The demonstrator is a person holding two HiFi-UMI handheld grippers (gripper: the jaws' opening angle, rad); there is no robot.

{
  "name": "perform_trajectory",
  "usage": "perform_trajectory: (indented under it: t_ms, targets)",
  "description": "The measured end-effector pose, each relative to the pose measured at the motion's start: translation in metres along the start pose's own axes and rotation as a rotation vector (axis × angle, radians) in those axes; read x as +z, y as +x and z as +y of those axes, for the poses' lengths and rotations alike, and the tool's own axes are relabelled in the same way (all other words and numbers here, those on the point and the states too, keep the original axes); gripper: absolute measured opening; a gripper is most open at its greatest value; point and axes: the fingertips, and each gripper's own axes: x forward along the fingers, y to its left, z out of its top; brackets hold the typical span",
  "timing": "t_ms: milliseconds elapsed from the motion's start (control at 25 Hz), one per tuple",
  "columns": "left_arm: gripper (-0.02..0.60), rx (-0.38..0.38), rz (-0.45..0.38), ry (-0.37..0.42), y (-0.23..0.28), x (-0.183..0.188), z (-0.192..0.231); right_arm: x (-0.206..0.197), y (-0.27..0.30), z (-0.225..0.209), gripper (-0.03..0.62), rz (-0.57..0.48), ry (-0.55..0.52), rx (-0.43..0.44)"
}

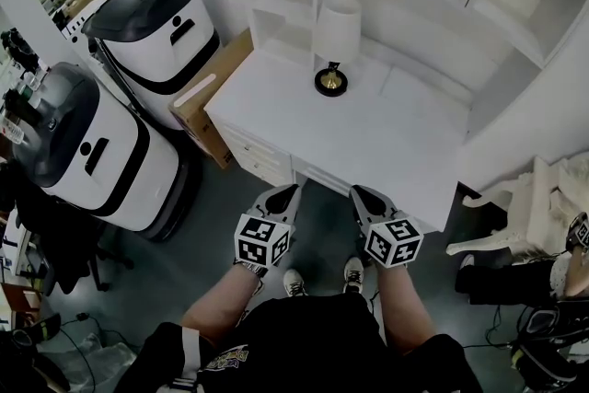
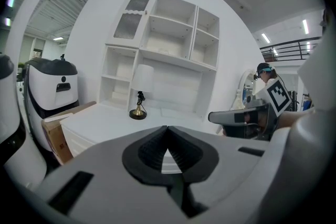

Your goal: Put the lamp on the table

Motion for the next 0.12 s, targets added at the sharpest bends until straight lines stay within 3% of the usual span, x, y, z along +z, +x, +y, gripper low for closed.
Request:
perform_trajectory:
  t_ms: [120]
  targets:
    - [0.006, -0.003, 0.001, 0.001, -0.003, 0.0005, 0.0012, -0.0005, 0.0001, 0.0032, 0.025, 0.002, -0.001, -0.002]
